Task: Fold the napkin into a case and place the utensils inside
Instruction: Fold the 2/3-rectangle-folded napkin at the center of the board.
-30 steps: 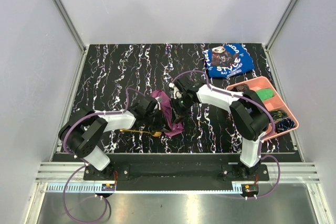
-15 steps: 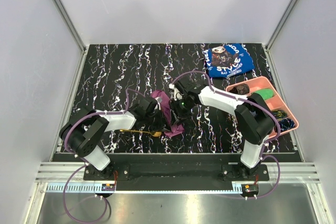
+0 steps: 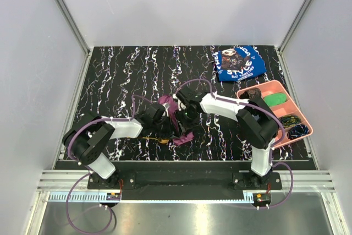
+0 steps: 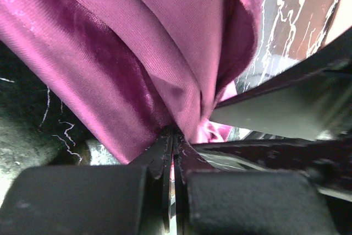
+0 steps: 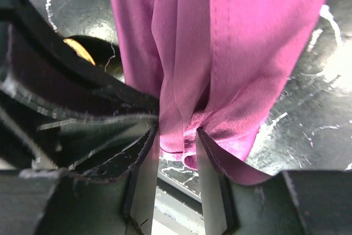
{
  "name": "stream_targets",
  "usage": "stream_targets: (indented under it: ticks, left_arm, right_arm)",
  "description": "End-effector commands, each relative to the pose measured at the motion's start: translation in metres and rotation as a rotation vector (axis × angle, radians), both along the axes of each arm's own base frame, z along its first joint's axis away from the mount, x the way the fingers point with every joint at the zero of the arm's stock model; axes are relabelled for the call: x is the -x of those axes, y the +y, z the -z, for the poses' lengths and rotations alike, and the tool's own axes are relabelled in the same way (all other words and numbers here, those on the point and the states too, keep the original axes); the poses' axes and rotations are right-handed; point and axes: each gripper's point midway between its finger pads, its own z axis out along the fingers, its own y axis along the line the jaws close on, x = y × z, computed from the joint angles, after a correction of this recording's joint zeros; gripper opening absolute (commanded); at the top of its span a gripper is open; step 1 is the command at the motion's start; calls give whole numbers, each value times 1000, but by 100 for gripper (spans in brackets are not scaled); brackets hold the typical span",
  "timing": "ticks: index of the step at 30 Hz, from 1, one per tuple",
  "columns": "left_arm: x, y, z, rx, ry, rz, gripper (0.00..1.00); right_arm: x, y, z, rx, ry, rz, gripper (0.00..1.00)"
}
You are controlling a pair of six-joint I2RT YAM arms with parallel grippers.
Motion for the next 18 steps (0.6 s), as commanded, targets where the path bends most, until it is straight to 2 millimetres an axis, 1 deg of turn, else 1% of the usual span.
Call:
stream_targets:
  ticks: [1, 2, 4, 7, 10, 14, 16, 17, 18]
  left_arm:
    - [-1, -4, 5, 14, -9, -17, 0]
    - [-1, -3, 7, 11, -10, -20, 0]
    - [1, -3, 10, 10, -4, -21, 0]
    - [3, -2, 13, 7, 4, -23, 0]
    - [4, -3, 15, 9, 9, -23, 0]
    - [4, -3, 17, 7, 13, -28, 0]
    - [5, -2, 19, 4, 17, -30, 0]
    - [4, -3, 18, 7, 16, -30, 0]
    - [5, -2, 19, 8, 21, -34, 0]
  right_arm:
    - [-6, 11, 4, 47, -51, 9, 41]
    - [-9, 10, 4, 60, -70, 16, 41]
    - [-9, 10, 6, 79, -85, 16, 44]
    - [-11, 6, 12, 118, -106, 28, 42]
    - [-13, 3, 18, 154, -117, 36, 36]
    - [-10, 4, 27, 178, -125, 34, 35]
    - [-11, 1, 34, 207, -135, 34, 31]
    - [-11, 1, 36, 211, -133, 30, 26]
    - [-11, 1, 36, 210, -135, 28, 18]
